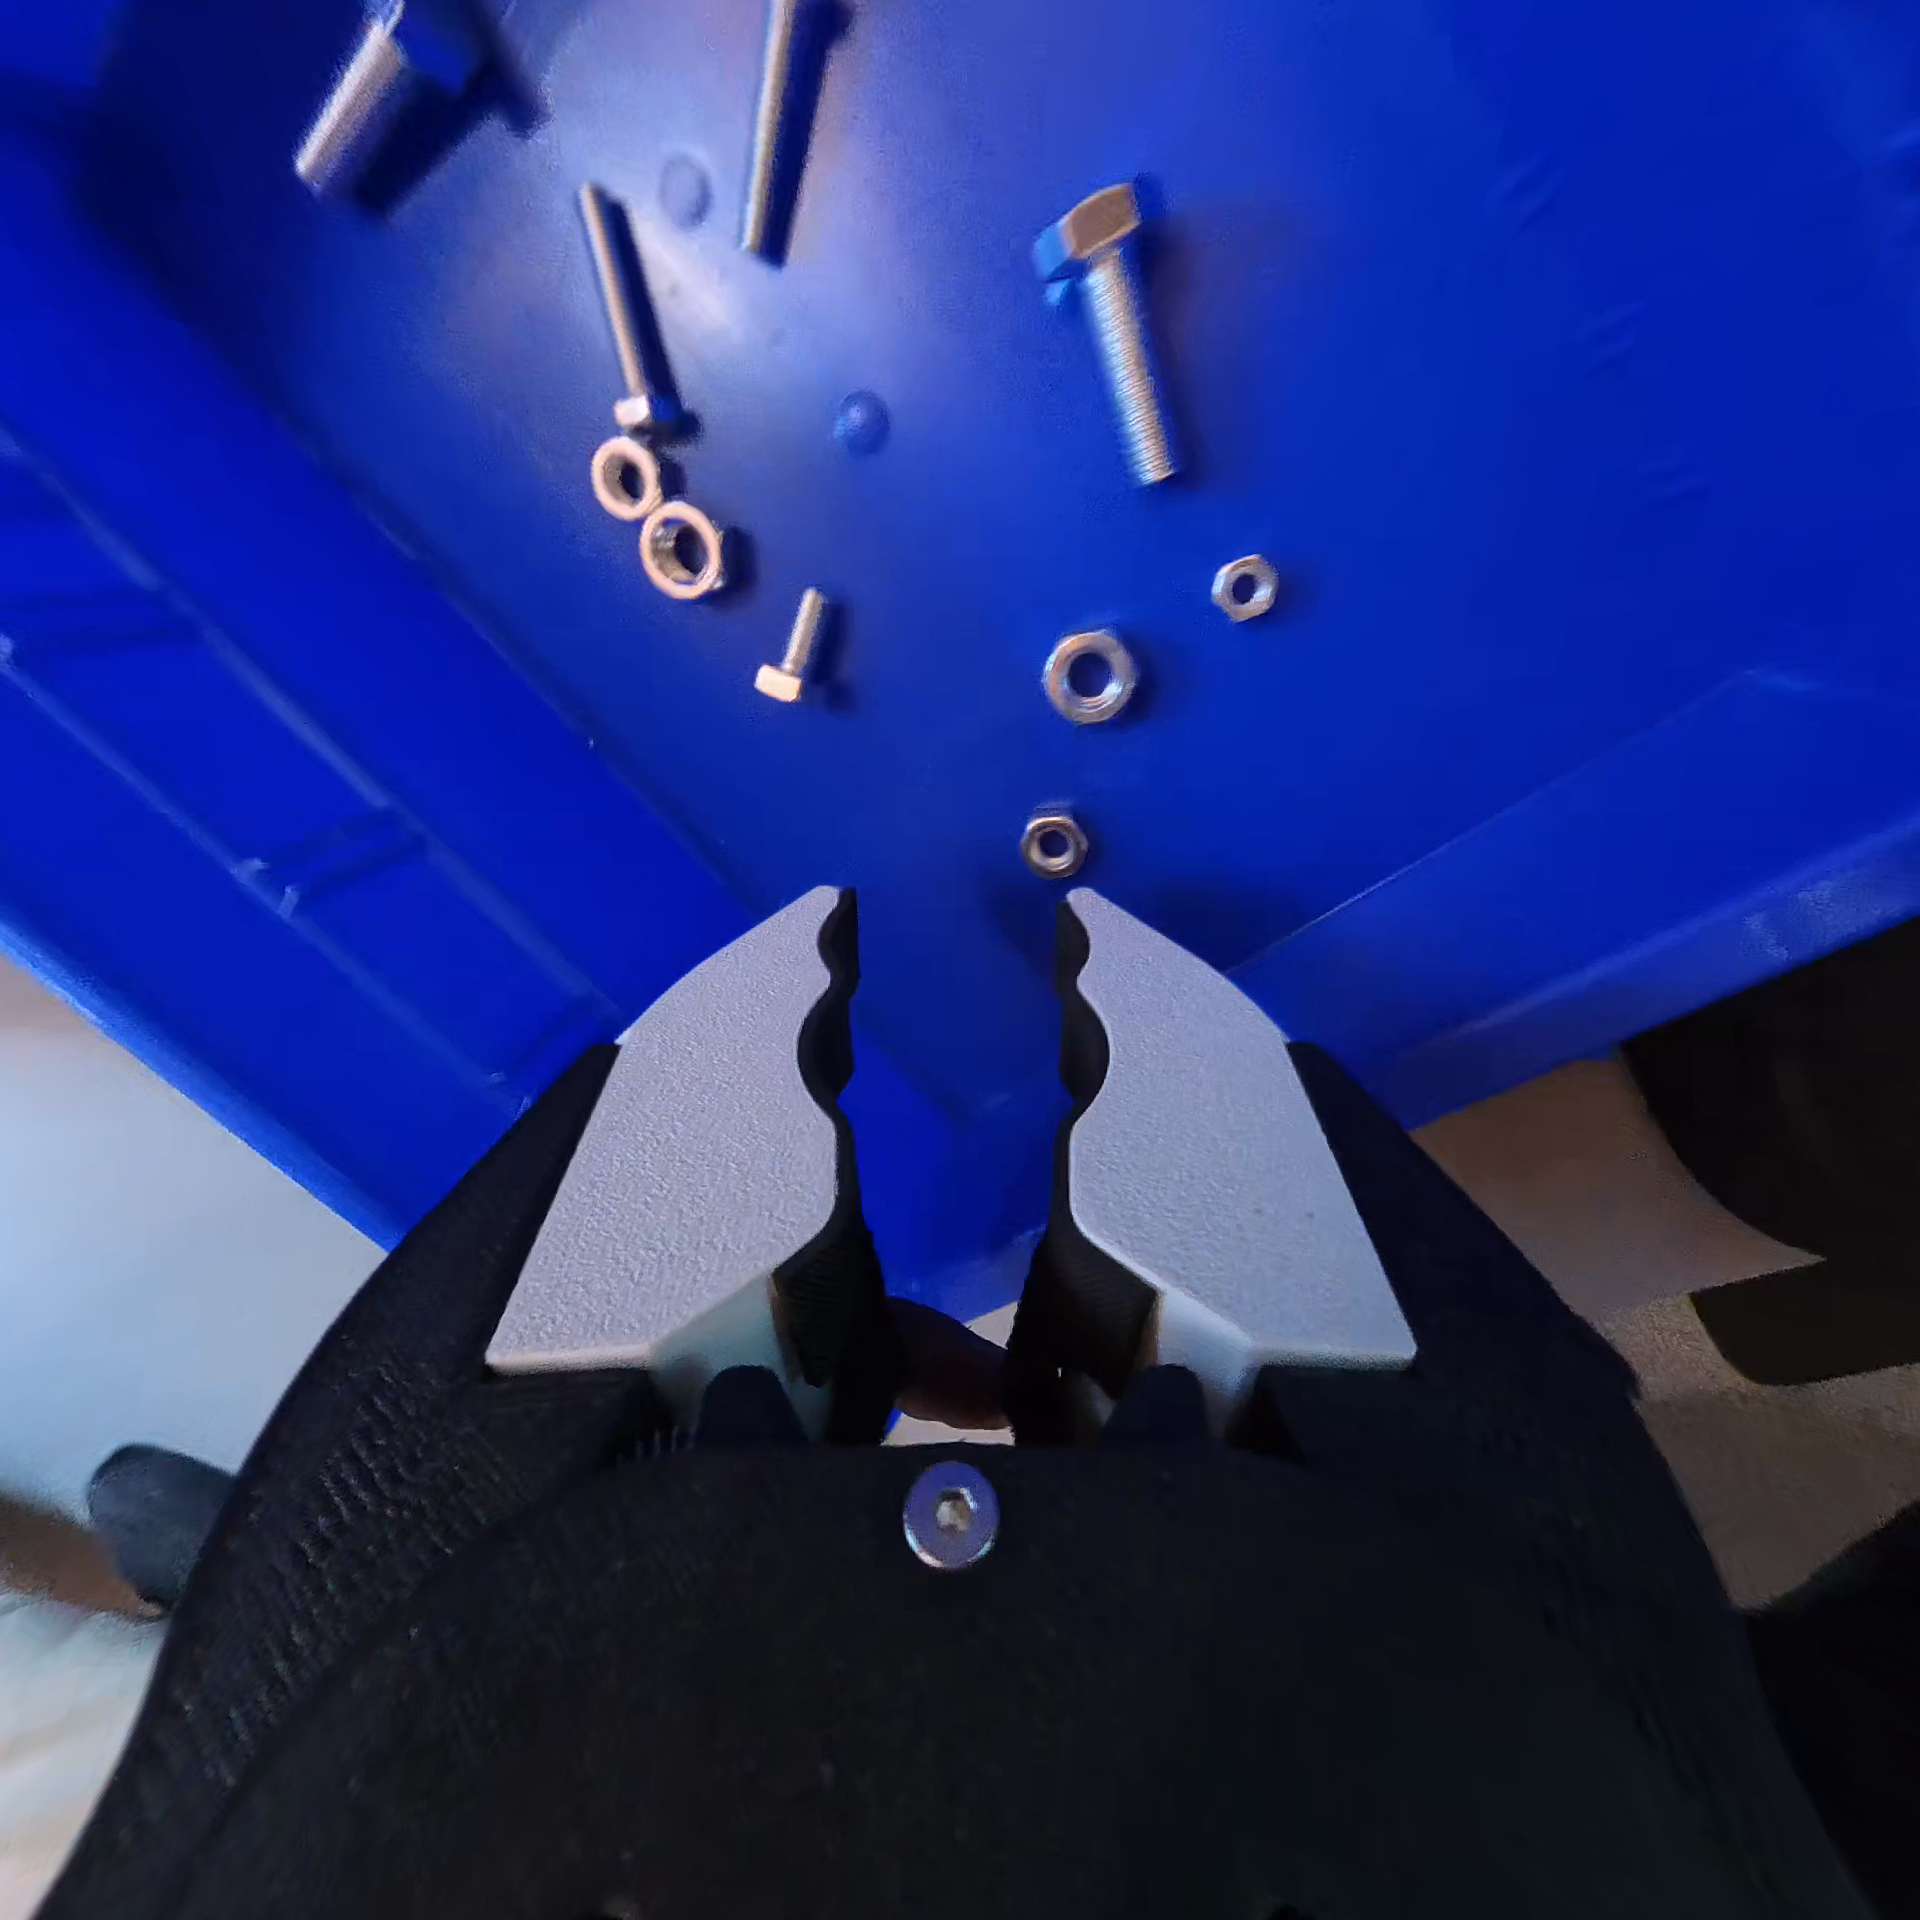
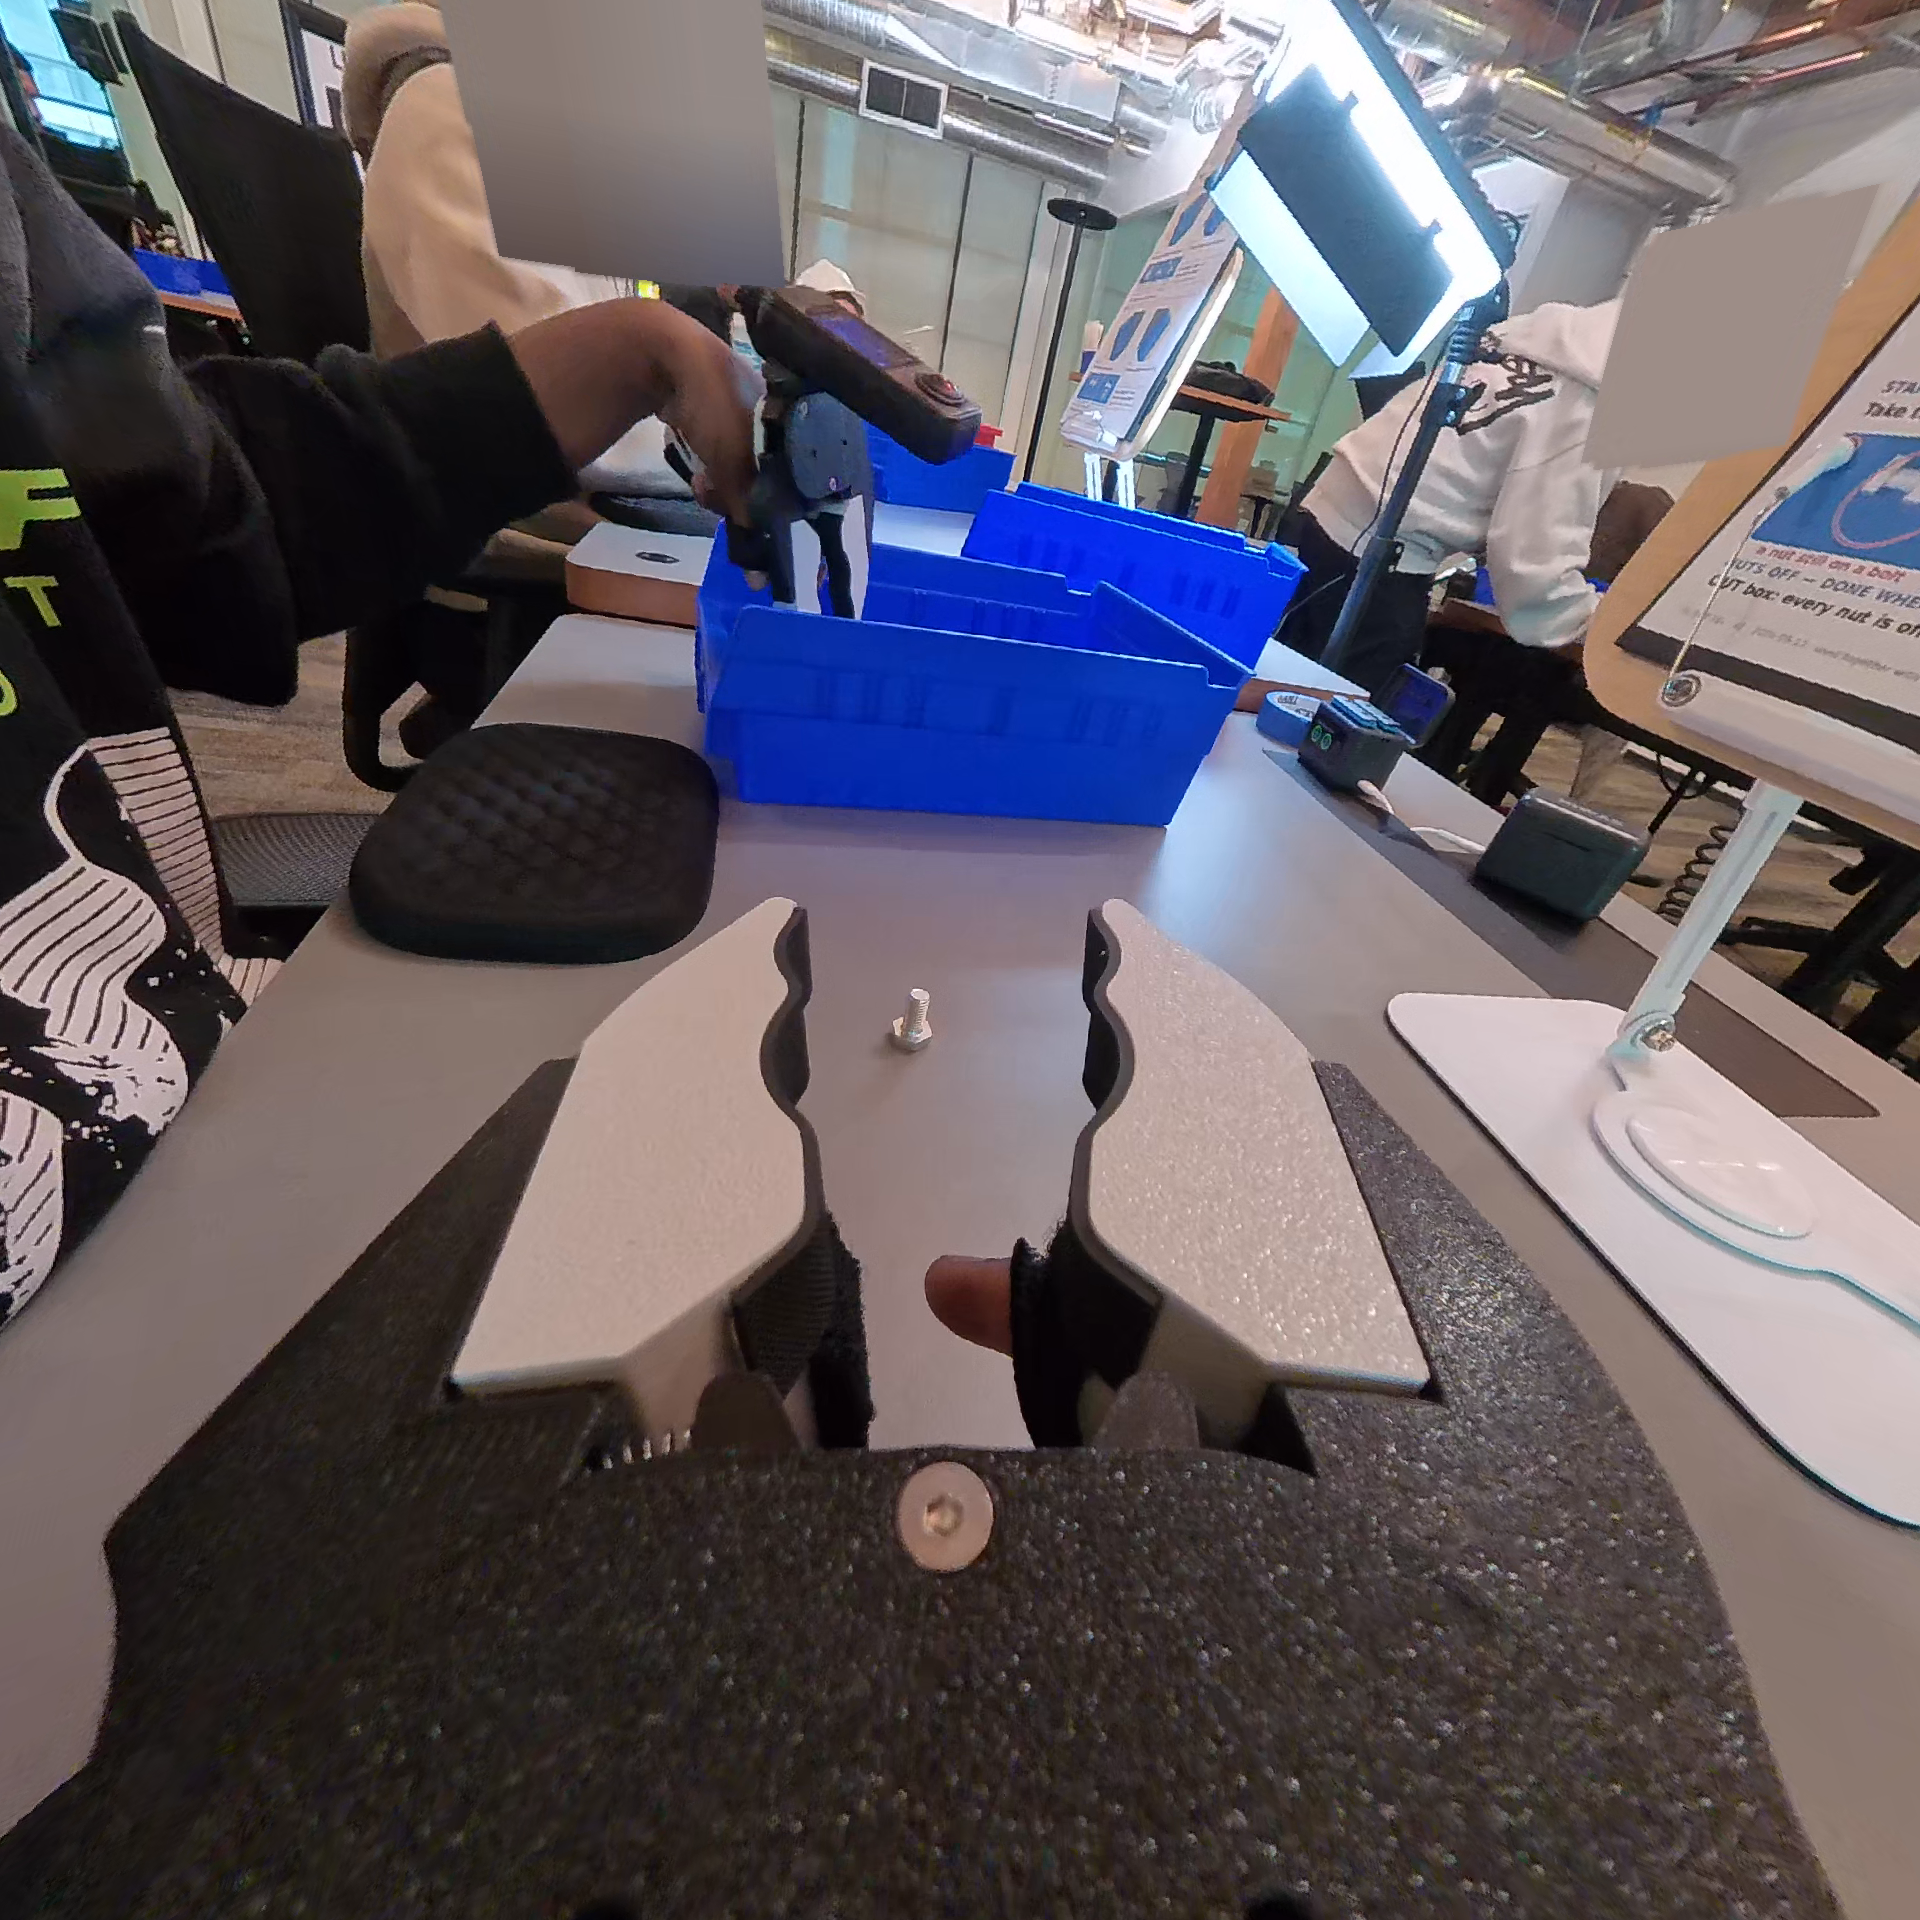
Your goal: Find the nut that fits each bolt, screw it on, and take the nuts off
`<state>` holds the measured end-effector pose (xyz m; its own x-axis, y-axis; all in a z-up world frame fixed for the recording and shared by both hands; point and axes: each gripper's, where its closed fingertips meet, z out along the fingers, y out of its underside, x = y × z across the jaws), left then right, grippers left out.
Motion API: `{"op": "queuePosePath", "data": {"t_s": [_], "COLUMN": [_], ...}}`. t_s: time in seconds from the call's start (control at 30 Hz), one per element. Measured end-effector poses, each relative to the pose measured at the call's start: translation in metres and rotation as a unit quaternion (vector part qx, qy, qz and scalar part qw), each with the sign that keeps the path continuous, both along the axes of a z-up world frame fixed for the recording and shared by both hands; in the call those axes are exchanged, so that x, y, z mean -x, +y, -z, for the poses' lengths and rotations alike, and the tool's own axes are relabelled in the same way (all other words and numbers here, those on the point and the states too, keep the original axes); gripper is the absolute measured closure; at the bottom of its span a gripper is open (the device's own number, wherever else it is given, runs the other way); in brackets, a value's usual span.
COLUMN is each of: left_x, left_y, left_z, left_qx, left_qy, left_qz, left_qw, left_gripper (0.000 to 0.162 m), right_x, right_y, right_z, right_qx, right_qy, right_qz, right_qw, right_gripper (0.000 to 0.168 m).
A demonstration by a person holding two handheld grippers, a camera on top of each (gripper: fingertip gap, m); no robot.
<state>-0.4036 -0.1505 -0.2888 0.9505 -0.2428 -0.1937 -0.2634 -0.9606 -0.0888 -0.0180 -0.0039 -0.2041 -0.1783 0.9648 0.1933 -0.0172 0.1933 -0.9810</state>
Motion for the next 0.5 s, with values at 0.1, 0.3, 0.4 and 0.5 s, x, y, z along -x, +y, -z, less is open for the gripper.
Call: {"op": "queuePosePath", "data": {"t_s": [0.1, 0.3, 0.4, 0.5], "left_x": [0.003, -0.005, -0.005, -0.009], "left_y": [-0.002, -0.002, -0.004, -0.004], "left_z": [0.007, 0.023, 0.029, 0.033], "left_qx": [0.008, 0.033, 0.045, 0.045], "left_qy": [-0.026, -0.043, -0.038, -0.057], "left_qz": [-0.005, 0.021, 0.020, 0.019], "left_qw": [1.000, 0.998, 0.998, 0.997], "left_gripper": [0.126, 0.130, 0.133, 0.135], "right_x": [0.000, 0.000, 0.000, 0.001], "right_y": [0.000, 0.001, 0.001, 0.002], "right_z": [0.000, 0.000, 0.001, 0.002], "right_qx": [-0.001, -0.001, 0.000, -0.004], "right_qy": [0.000, 0.001, 0.000, -0.005], "right_qz": [0.000, 0.001, 0.002, 0.005], "right_qw": [1.000, 1.000, 1.000, 1.000], "right_gripper": [0.117, 0.118, 0.118, 0.118]}}
